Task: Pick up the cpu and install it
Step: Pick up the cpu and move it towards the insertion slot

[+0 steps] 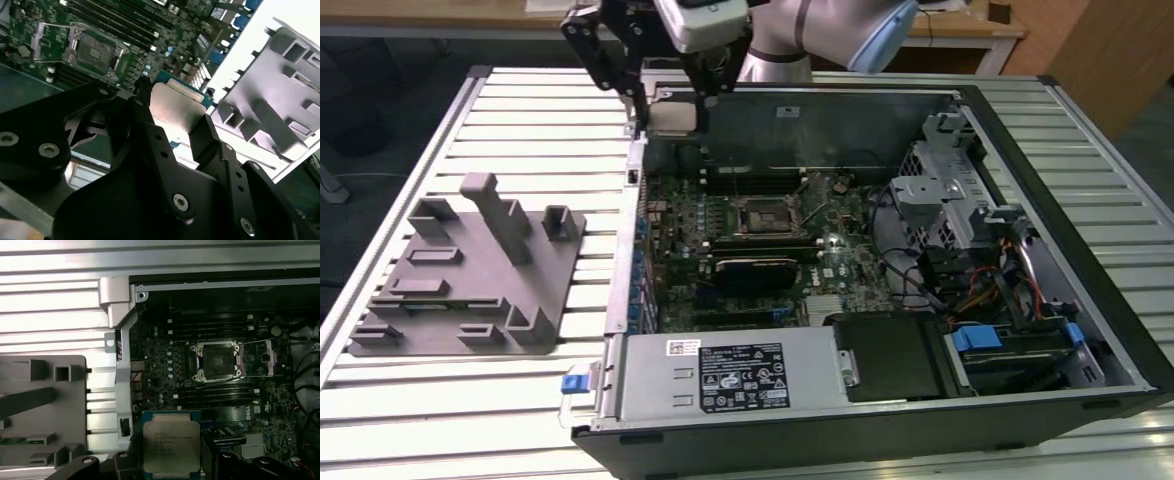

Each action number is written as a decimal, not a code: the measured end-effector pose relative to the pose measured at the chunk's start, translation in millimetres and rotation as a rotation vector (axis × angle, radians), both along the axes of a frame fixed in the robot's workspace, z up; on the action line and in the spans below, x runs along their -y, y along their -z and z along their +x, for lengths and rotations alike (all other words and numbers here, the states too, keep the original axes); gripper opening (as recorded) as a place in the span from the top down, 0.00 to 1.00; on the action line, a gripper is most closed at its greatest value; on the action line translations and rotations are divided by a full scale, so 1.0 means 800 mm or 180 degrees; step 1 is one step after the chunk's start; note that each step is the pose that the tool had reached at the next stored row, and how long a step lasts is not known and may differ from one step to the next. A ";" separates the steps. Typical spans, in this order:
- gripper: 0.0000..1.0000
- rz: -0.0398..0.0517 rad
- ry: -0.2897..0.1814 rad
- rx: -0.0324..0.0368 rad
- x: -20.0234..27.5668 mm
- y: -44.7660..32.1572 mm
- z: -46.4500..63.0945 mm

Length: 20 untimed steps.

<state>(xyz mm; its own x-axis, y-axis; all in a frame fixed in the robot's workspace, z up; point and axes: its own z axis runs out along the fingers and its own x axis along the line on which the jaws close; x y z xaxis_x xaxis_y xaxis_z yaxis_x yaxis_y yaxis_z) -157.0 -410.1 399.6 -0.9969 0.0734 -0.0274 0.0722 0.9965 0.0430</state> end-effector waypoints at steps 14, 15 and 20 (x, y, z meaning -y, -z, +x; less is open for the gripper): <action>0.45 0.0000 0.0000 0.0000 -0.0010 -0.0001 0.079; 0.45 0.0000 0.0000 0.0000 -0.0010 -0.0001 0.084; 0.45 0.0000 0.0000 0.0000 -0.0011 0.0000 0.105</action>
